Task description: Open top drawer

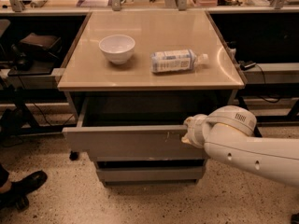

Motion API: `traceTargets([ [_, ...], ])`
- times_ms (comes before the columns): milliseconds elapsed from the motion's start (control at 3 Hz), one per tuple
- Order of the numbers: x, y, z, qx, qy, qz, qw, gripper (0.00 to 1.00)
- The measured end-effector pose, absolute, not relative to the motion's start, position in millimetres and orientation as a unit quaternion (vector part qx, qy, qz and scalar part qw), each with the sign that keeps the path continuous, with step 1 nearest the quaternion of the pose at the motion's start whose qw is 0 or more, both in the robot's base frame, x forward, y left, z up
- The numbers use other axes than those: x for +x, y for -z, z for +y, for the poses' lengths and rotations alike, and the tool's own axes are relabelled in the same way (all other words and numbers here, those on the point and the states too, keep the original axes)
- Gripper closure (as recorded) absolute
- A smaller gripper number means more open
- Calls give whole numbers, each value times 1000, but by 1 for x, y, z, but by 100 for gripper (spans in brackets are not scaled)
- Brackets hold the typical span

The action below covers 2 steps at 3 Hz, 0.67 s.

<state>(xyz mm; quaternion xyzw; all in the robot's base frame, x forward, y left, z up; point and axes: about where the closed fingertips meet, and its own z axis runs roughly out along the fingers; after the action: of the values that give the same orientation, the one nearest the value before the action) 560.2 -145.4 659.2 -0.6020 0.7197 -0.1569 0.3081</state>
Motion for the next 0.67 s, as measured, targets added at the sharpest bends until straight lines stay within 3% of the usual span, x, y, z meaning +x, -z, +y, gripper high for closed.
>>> traceTargets([
  [667,552,-666,-144,-603,157,716,317,100],
])
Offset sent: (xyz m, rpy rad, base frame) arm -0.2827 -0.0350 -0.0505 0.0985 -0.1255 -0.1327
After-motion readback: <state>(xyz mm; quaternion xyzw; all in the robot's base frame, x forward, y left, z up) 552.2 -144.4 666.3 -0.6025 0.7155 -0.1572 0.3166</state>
